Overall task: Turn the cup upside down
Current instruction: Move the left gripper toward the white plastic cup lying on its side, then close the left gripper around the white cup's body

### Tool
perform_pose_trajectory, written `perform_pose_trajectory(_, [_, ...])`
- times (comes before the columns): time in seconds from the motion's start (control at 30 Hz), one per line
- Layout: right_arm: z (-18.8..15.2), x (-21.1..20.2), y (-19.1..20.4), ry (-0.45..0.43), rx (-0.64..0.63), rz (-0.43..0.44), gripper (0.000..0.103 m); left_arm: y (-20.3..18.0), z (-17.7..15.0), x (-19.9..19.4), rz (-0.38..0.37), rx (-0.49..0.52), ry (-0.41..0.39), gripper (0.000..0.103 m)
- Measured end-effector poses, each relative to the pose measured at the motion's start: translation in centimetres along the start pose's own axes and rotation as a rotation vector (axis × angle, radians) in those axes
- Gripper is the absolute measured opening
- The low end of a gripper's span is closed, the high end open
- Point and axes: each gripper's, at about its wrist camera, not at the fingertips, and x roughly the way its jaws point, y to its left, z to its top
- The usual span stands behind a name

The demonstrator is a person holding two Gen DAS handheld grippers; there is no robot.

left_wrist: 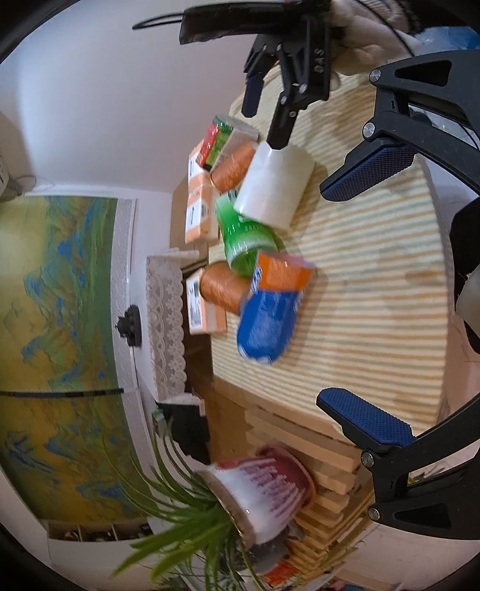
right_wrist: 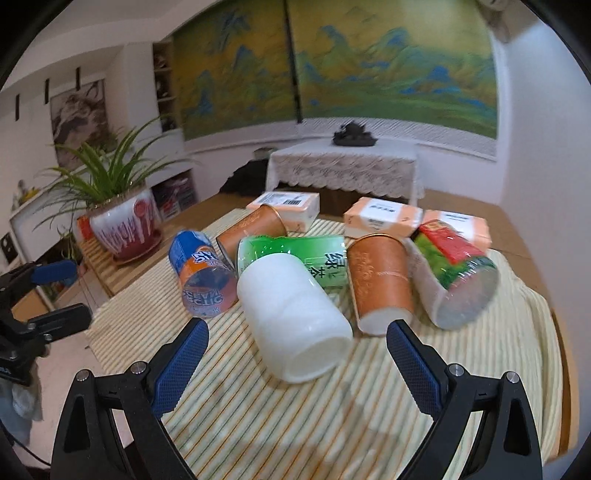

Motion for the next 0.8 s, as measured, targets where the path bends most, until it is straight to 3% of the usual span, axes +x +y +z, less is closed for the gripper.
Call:
perform_pose_trajectory(0.4, [0.0, 5.3, 2.6, 0.115, -0.223, -0.033, 0.094, 1.7, -0.3, 1.2, 0.022, -0.026, 0.026, 0.102])
perform_pose_trajectory(0.5, [-0.1, 5.8, 2.6, 0.134, -0.235, -0.041, 0.082, 1.8, -0.3, 1.2, 0.023, -0.03, 0.025, 0.102])
perform_pose_trajectory(0.8, [-0.5, 5.6, 2.7, 0.144, -0.216, -0.091, 0.074, 1.7, -0.5, 0.9, 0.019, -0.035, 0.022, 0.102])
